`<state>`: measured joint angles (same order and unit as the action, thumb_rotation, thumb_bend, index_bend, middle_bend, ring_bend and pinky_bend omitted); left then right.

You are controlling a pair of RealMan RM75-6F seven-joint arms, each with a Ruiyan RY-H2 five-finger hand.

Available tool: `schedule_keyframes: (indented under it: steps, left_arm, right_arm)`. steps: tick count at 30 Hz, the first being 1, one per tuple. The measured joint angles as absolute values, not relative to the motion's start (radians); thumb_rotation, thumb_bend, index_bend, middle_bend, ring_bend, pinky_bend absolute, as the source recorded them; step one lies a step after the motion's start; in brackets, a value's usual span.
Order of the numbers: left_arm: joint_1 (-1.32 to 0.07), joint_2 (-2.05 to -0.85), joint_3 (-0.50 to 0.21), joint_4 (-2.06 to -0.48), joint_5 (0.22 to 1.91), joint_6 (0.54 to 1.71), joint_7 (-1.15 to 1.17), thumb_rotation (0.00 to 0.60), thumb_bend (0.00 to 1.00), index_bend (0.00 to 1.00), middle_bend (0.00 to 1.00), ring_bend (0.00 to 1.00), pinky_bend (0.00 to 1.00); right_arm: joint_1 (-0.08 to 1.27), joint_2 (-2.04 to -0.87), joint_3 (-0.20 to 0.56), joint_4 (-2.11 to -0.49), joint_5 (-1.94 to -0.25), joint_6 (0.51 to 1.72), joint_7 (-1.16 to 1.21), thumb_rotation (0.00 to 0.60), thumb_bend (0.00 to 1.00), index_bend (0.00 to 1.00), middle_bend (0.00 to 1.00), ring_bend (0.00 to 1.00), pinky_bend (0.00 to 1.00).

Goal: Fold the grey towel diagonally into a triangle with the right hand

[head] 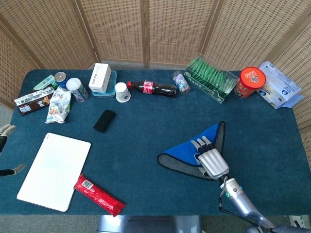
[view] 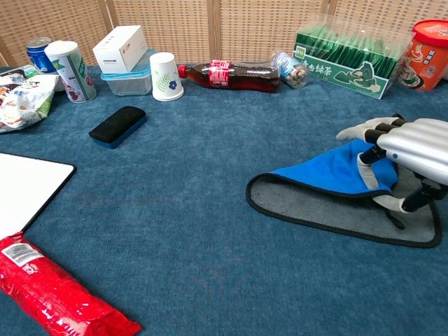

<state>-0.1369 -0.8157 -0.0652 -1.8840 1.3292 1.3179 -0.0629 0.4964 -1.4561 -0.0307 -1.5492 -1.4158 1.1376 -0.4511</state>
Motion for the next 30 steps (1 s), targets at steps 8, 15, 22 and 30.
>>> schedule_keyframes:
  steps: [8, 15, 22, 30]
  left_arm:
    - [-0.140, -0.819, -0.065, -1.885, 1.323, 1.315, -0.054, 0.600, 0.14, 0.00, 0.00, 0.00, 0.00]
    - [-0.142, -0.821, -0.064, -1.888, 1.322, 1.312, -0.047, 0.600, 0.14, 0.00, 0.00, 0.00, 0.00]
    - [-0.140, -0.820, -0.063, -1.891, 1.326, 1.316, -0.050, 0.600, 0.14, 0.00, 0.00, 0.00, 0.00]
    - [-0.143, -0.820, -0.062, -1.891, 1.325, 1.311, -0.050, 0.600, 0.14, 0.00, 0.00, 0.00, 0.00]
  right_arm:
    - [0.490, -1.438, -0.051, -1.539, -1.494, 1.152, -0.406, 0.600, 0.45, 0.72, 0.11, 0.00, 0.01]
    - [0.476, -1.422, -0.074, -1.515, -1.585, 1.198, -0.348, 0.600, 0.45, 0.73, 0.11, 0.00, 0.01]
    - [0.472, -1.406, -0.096, -1.468, -1.625, 1.187, -0.336, 0.600, 0.45, 0.73, 0.11, 0.00, 0.01]
    - [0.456, -1.372, -0.118, -1.462, -1.635, 1.166, -0.388, 0.600, 0.45, 0.74, 0.11, 0.00, 0.01]
